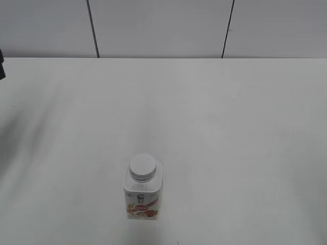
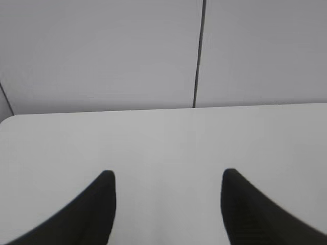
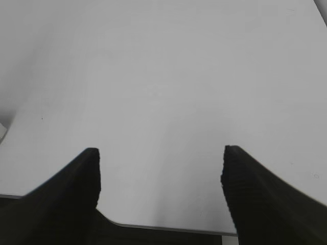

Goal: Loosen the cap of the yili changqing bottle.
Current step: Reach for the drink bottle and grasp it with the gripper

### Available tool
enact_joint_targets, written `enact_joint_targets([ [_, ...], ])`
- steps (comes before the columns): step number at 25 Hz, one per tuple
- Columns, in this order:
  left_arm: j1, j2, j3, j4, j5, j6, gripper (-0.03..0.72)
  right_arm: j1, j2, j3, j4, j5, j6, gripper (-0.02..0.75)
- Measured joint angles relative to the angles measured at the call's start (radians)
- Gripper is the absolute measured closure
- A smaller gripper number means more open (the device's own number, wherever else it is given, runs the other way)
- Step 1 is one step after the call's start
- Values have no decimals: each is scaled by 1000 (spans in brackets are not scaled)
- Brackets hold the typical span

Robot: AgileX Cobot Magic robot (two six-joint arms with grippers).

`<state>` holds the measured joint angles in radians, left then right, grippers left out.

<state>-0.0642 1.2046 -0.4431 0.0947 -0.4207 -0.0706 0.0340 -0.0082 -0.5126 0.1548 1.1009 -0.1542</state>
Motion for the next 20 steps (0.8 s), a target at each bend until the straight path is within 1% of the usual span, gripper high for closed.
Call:
enact_joint_targets([
  [1,9,38,0,76,-52,-64,293,0,0,0,0,0,0,153],
  [3,46,110,0,268,-161,-225,298,0,0,0,0,0,0,153],
  [5,103,180,0,469,-299,-361,300,0,0,0,0,0,0,153],
  [7,184,254,0,660,-439,-477,302,0,0,0,0,0,0,153],
  [8,220,292,0,752,-514,-509,302,0,0,0,0,0,0,153],
  [10,301,359,0,902,-639,-565,302,0,0,0,0,0,0,153],
  [11,330,394,-1,956,-694,-579,302,0,0,0,0,0,0,153],
  [12,344,421,-1,1022,-729,-585,302,0,0,0,0,0,0,153],
  [14,349,472,-2,1163,-757,-591,302,0,0,0,0,0,0,153],
  [16,330,499,-2,1273,-769,-591,302,0,0,0,0,0,0,153],
  [17,315,505,-2,1318,-771,-591,302,0,0,0,0,0,0,153],
  [20,279,507,-2,1391,-776,-591,302,0,0,0,0,0,0,153],
])
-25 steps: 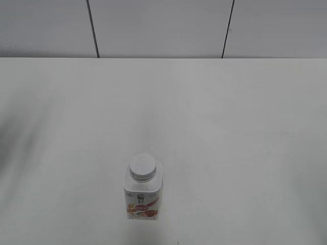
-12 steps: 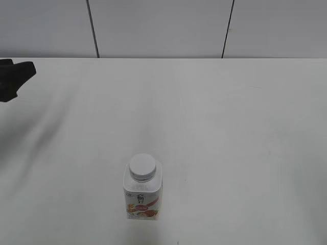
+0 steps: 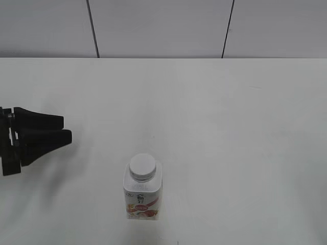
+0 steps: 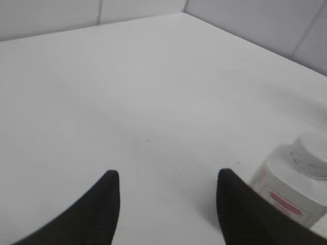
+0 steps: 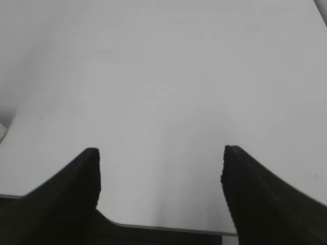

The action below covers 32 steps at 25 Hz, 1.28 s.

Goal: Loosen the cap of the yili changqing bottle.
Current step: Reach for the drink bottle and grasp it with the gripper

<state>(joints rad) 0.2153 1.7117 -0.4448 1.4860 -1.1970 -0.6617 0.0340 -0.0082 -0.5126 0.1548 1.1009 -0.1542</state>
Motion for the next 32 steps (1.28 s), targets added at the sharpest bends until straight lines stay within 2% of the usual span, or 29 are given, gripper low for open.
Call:
enact_joint_targets([
  [6,-52,0,0,135,83,0,298,0,0,0,0,0,0,153],
  [8,-84,0,0,128,111,0,270,0,0,0,0,0,0,153],
  [14,-210,1,0,101,190,40,104,0,0,0,0,0,0,153],
  [19,-279,1,0,99,218,85,81,0,0,0,0,0,0,153],
  [24,-293,18,0,35,233,122,87,0,0,0,0,0,0,153],
  [32,-295,170,-14,-5,108,229,95,0,0,0,0,0,0,153],
])
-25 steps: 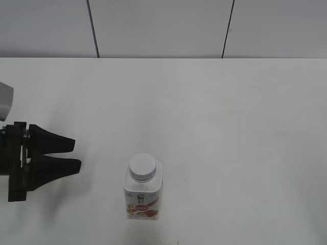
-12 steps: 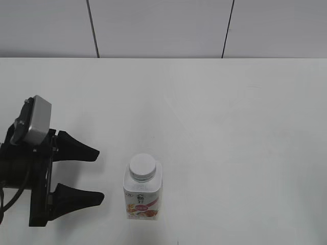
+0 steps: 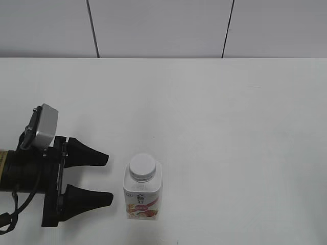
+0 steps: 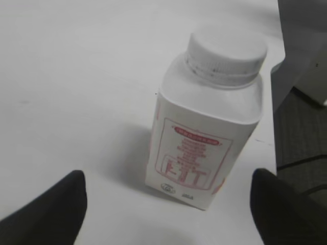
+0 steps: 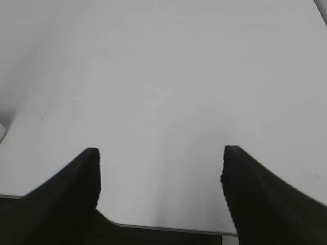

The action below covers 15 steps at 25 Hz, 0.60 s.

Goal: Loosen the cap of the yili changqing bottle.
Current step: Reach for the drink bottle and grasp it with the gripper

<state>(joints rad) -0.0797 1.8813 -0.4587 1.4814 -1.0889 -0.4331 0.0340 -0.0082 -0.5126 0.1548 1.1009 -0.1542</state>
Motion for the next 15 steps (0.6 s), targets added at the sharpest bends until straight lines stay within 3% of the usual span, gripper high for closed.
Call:
enact_joint_targets([
  [6,-22,26,-43,-7,-16,24,95,0,0,0,0,0,0,153],
  [15,-185,26,-55,-22,101,29,95,0,0,0,0,0,0,153],
])
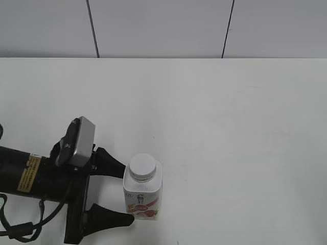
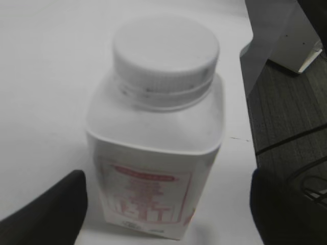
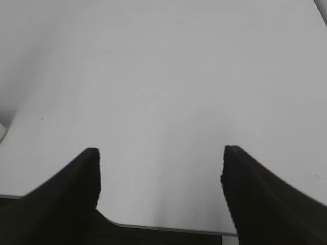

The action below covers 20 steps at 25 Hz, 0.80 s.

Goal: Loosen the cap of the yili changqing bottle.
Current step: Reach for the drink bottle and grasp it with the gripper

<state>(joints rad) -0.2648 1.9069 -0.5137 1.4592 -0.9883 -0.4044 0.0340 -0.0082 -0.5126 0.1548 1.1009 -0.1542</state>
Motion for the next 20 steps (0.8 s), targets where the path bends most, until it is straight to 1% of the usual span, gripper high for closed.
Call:
enact_joint_targets([
  [3,-22,1,0,-34,34,35,95,0,0,0,0,0,0,153],
  [7,-24,44,-3,-95,12,73,96,0,0,0,0,0,0,153],
  [15,-24,88,-11,-118,-6,121,109,0,0,0,0,0,0,153],
  [20,-24,90,-12,-140,-35,173,154,0,0,0,0,0,0,153],
])
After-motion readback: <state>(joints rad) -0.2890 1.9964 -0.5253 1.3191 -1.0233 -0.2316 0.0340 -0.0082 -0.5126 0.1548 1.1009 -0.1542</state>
